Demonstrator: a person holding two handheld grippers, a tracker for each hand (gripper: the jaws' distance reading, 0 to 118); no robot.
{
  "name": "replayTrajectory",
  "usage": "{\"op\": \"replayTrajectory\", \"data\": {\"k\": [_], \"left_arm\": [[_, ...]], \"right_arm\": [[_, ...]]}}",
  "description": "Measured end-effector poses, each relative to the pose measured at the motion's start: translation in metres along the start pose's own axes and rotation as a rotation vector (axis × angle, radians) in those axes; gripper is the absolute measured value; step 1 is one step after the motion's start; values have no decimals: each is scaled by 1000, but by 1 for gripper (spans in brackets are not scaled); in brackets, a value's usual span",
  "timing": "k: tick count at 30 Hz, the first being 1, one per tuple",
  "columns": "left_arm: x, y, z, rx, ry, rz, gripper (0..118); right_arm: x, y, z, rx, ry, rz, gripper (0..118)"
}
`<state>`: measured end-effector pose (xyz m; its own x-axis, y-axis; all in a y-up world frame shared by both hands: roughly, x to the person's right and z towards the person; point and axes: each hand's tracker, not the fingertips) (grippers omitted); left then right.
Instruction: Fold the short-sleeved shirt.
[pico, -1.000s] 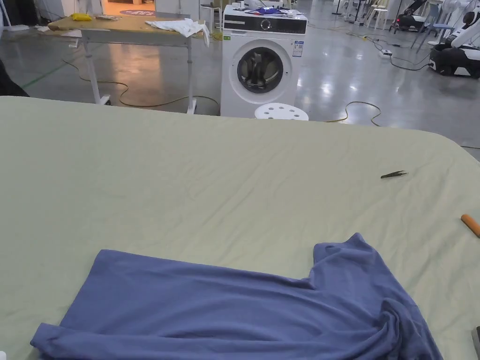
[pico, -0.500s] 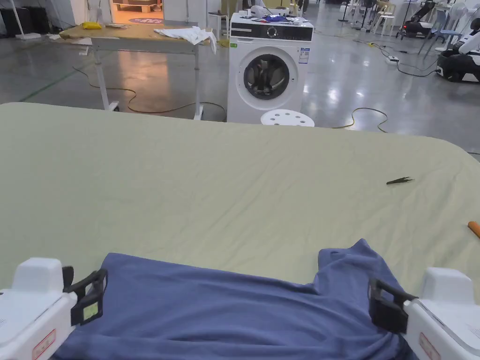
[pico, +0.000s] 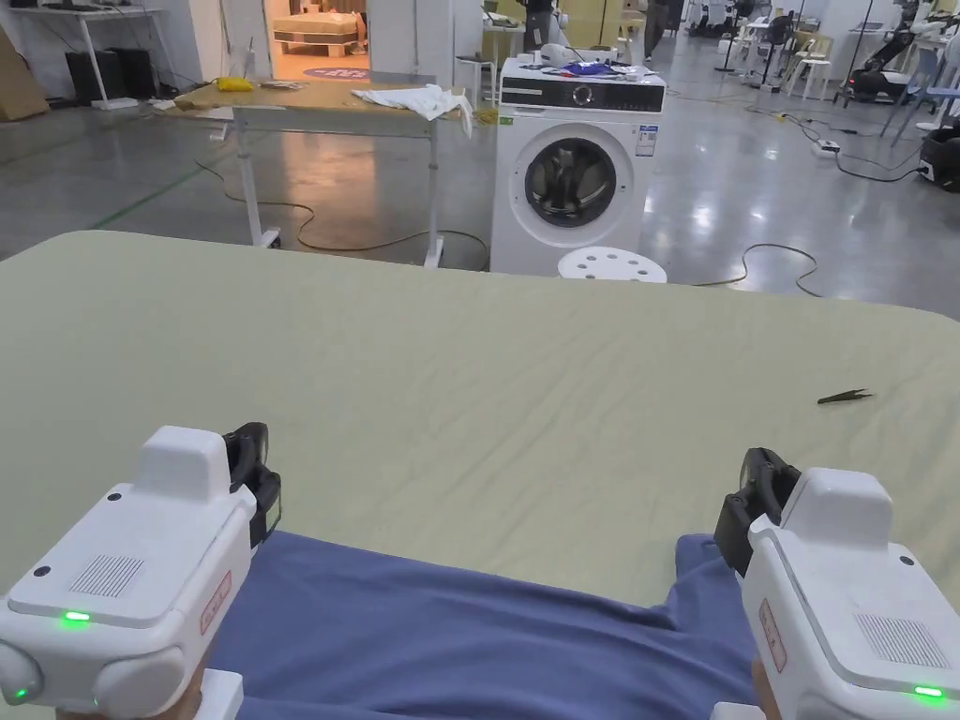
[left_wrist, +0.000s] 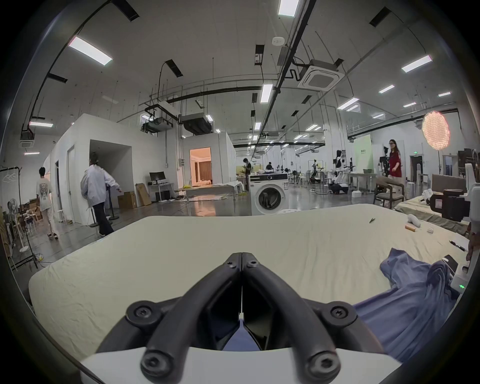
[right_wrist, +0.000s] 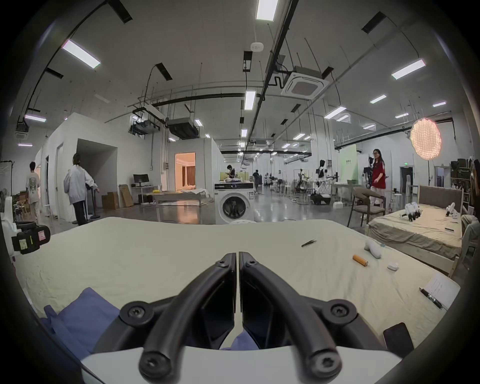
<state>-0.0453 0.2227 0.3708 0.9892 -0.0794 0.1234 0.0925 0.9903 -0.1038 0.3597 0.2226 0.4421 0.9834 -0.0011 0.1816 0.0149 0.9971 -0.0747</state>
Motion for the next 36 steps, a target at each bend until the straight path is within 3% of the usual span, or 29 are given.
{"op": "replayTrajectory", "data": {"k": [4, 14, 16, 20, 21, 24, 27, 28, 30, 34, 36], "left_arm": [[-13, -3, -21, -75, 11, -26, 0], [-68, -53, -149, -631, -109, 106, 2], [-72, -62, -167, -697, -113, 105, 15], [-72, -77, -192, -809, -147, 149, 66], [-69, -78, -193, -836, -137, 140, 70], [-62, -91, -206, -920, -100, 72, 67], [-53, -92, -205, -883, -77, 26, 59], [-47, -92, -204, -884, -81, 18, 50], [-39, -90, -200, -867, -109, -13, 21], [-29, -91, -196, -855, -169, -36, 2], [-35, -89, -194, -840, -170, -15, 1]], "right_arm": [[-4, 4, -4, -3, 7, 11, 0], [9, -10, -16, -100, 15, 40, 0], [14, -14, -18, -122, 8, 40, 0], [23, -21, -20, -157, -12, 50, 0], [25, -23, -20, -167, -16, 53, 0], [34, -29, -21, -191, -30, 55, 0], [43, -35, -22, -220, -45, 53, 0], [46, -37, -22, -231, -51, 50, 0], [55, -41, -25, -262, -65, 36, 0], [83, -41, -38, -359, -106, -17, 2], [103, -36, -49, -433, -114, -65, 25]]}}
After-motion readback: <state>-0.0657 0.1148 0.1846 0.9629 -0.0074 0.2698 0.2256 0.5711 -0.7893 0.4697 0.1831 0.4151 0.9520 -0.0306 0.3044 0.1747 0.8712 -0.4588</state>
